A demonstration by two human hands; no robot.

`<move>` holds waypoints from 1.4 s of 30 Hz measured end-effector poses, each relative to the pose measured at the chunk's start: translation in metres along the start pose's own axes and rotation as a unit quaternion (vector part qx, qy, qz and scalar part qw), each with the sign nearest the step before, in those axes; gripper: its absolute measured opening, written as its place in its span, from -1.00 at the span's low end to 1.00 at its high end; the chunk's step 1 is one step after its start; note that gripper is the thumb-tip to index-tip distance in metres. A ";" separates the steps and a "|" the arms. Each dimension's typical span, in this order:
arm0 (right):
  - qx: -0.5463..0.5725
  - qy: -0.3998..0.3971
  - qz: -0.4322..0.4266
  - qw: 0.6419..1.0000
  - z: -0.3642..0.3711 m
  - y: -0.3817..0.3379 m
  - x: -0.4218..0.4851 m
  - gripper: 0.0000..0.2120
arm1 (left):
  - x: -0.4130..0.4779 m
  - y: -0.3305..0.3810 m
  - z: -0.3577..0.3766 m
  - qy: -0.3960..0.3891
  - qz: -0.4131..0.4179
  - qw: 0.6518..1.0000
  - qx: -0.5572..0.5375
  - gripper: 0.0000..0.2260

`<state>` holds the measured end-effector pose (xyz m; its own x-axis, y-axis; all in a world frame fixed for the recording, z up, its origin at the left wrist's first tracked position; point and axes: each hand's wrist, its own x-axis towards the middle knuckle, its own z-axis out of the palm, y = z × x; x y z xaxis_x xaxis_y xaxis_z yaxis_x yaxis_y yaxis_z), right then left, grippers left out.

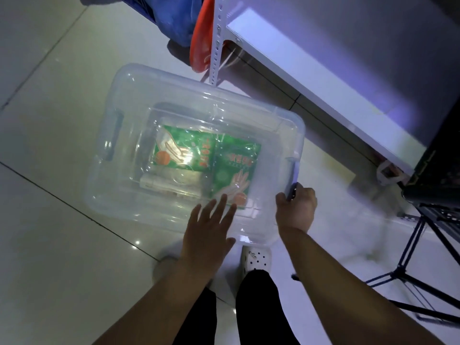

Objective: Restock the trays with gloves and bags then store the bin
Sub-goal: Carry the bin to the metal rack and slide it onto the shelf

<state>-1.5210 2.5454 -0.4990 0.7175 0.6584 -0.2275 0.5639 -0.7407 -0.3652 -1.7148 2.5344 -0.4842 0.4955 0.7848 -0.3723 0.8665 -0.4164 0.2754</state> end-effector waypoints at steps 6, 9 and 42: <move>-0.032 0.020 -0.142 0.989 0.001 -0.050 0.006 -0.57 | 0.026 -0.092 -0.048 0.075 -0.217 0.972 -0.051 -0.29; 0.006 -0.089 -0.295 0.951 0.027 -0.098 -0.008 -0.55 | 0.031 -0.146 -0.067 0.118 -0.364 0.919 -0.092 -0.35; 0.012 0.004 0.080 0.997 -0.003 -0.035 0.028 -0.41 | 0.060 -0.195 -0.067 0.110 -0.459 0.839 -0.272 -0.68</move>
<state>-1.5194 2.5891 -0.4898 0.8007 0.5311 -0.2770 0.4325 -0.8325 -0.3462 -1.8586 2.6931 -0.5012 -0.4404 0.7504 -0.4929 0.6913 0.6337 0.3471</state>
